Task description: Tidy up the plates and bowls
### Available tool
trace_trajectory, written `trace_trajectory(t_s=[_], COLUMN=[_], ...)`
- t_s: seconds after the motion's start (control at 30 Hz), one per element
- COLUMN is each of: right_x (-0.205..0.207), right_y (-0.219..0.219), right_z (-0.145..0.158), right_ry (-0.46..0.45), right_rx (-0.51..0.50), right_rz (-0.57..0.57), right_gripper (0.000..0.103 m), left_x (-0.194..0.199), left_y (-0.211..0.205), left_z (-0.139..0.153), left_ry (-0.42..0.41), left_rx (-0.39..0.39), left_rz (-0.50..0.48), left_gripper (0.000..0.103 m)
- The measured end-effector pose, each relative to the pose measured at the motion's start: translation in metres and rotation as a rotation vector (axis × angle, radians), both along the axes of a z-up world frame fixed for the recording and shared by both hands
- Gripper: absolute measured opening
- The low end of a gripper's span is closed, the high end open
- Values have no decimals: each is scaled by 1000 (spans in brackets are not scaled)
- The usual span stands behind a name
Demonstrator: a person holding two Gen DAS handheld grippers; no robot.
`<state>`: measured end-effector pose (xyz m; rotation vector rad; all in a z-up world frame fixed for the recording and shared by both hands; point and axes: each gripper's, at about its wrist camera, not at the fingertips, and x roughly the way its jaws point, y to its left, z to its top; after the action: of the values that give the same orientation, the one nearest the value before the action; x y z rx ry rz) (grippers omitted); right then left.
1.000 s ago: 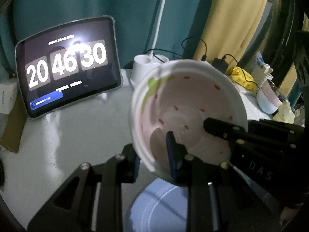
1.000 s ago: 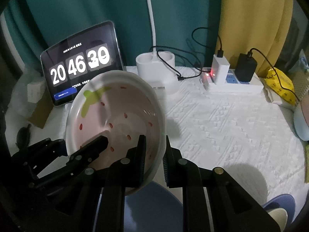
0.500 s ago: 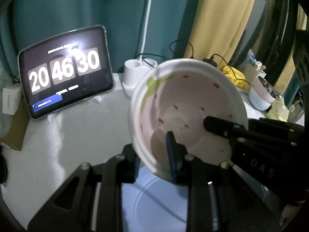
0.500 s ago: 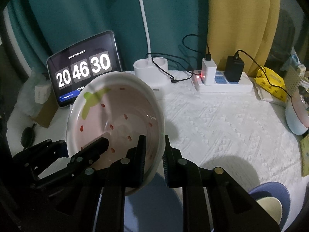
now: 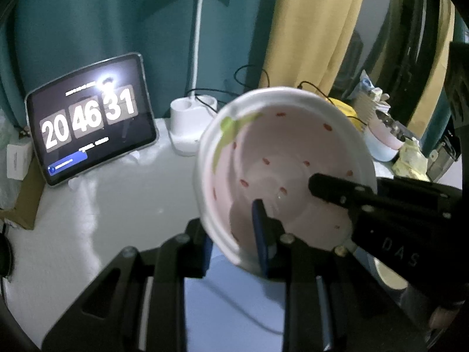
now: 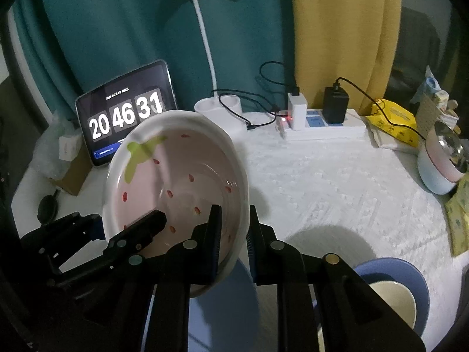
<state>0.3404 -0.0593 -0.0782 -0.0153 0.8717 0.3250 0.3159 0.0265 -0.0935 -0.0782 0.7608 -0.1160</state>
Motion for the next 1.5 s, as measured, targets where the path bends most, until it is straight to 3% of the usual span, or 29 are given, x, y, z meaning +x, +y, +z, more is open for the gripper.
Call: trace_trajectory(t_s=[0.77, 1.5], right_x=[-32, -59], right_y=[-63, -126], right_z=[16, 9], right_ry=[-35, -26], right_rx=[61, 83], right_rz=[-62, -137], right_gripper=[17, 17], left_x=[-22, -37], left_y=[-65, -131], left_z=[15, 5], left_ry=[-27, -2], left_rx=[33, 74], left_rz=[-65, -154], left_gripper=[25, 26])
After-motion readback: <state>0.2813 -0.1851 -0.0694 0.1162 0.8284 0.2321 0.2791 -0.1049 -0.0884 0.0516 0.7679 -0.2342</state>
